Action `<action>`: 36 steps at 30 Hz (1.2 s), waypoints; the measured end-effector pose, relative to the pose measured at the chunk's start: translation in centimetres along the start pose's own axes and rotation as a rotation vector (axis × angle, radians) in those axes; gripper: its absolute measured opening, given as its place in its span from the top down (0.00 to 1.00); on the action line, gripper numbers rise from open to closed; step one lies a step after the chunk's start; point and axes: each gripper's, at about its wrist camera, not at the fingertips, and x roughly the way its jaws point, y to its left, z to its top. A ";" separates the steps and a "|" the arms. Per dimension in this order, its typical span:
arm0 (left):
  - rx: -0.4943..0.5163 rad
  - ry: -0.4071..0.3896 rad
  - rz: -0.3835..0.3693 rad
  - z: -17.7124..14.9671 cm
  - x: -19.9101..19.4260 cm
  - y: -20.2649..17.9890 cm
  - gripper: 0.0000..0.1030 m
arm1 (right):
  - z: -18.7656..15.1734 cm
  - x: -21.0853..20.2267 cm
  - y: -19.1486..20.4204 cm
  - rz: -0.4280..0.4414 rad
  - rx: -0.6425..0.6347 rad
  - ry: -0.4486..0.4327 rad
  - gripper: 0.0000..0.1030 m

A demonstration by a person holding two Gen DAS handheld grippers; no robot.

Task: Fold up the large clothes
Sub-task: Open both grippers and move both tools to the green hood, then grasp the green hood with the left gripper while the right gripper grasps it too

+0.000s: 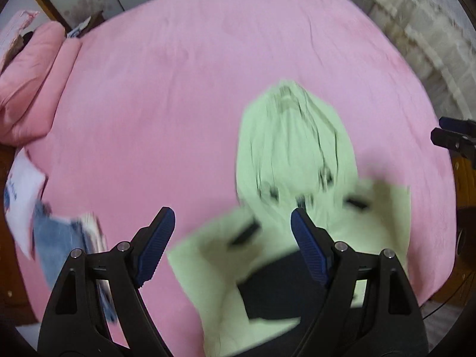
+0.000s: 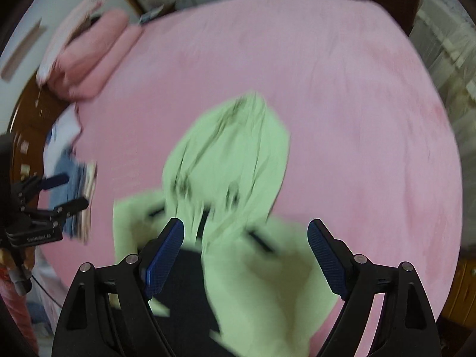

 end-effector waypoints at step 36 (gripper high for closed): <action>-0.175 -0.084 -0.632 6.9 25.4 4.1 0.97 | 14.2 23.0 -14.4 0.440 0.155 -0.048 0.95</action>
